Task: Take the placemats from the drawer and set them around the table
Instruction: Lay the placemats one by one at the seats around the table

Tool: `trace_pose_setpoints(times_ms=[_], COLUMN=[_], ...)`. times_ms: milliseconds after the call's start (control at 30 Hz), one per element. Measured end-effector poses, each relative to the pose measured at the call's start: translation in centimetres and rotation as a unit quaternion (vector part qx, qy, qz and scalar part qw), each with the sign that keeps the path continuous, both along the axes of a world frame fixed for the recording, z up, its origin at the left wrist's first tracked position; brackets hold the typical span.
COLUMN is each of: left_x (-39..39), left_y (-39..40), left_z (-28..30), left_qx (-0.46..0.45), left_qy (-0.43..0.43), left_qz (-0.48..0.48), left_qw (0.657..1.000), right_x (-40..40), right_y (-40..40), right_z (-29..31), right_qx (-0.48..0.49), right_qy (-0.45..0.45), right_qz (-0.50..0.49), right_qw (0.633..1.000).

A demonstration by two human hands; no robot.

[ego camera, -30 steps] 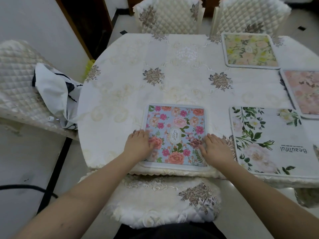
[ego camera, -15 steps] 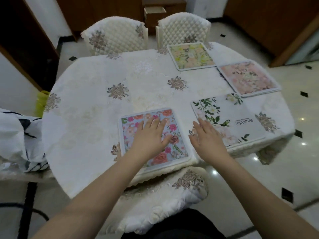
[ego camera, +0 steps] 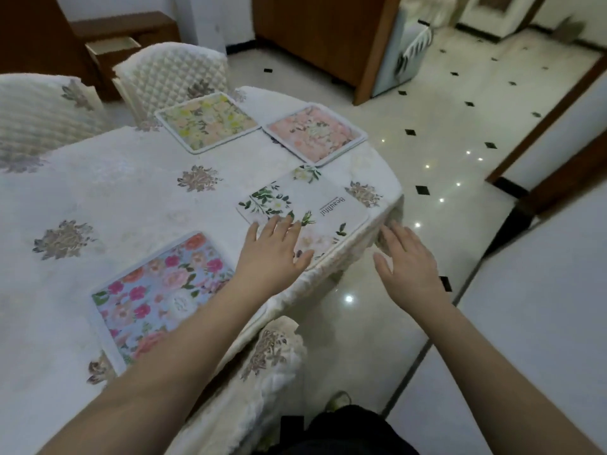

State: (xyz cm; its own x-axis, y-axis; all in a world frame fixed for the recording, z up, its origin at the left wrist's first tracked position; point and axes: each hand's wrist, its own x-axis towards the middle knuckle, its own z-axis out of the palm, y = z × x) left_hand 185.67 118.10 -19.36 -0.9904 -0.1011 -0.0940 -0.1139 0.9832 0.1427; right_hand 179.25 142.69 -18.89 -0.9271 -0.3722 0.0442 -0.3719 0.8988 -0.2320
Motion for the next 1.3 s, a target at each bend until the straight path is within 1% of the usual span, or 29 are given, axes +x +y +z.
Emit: trace_pose_setpoints(times_ms=[133,267,400,633,733,900,1000,1100,1200,1300], left_x=[-4.0,-7.4,-10.5,-15.1,-16.8,-19.3,-20.8,-22.4,-24.4,-27.4], left_y=[4.1,8.1,11.6,15.0,15.9,17.5,18.5,19.7,20.7,21.3], left_z=[-0.1,-0.4,-0.3,0.0,0.1,0.2,0.2,0.2,0.2,0.2], left_qx=[-0.016,-0.029,-0.022,-0.024,-0.025,-0.03,-0.035,-0.028,-0.029,-0.029], left_qy=[0.004,0.003,-0.003,0.057,0.057,0.087,0.077,0.087,0.102,0.104], left_qz=[-0.051,-0.088,-0.127,-0.173,-0.189,-0.205,-0.211,-0.21,-0.218,-0.238], left_qw=[0.999,0.996,0.992,0.983,0.98,0.974,0.974,0.973,0.97,0.965], right_x=[-1.2,-2.6,-4.3,-6.7,-8.2,-11.2,-13.1,-14.7,-16.1,-17.9], right_y=[4.3,7.9,10.6,12.9,13.5,14.8,15.4,15.9,16.5,17.1], right_z=[-0.7,-1.0,-1.0,-2.0,-2.5,-3.3,-3.4,-3.3,-3.1,-2.8], right_qx=[0.01,0.0,0.0,-0.005,0.002,0.015,0.0,-0.019,-0.018,-0.016], right_qy=[0.001,0.0,-0.007,-0.015,-0.021,-0.025,-0.021,-0.018,-0.03,-0.01], right_qz=[-0.049,-0.088,-0.138,-0.208,-0.224,-0.229,-0.229,-0.233,-0.235,-0.241], right_qw=[0.999,0.996,0.99,0.978,0.974,0.973,0.973,0.972,0.971,0.97])
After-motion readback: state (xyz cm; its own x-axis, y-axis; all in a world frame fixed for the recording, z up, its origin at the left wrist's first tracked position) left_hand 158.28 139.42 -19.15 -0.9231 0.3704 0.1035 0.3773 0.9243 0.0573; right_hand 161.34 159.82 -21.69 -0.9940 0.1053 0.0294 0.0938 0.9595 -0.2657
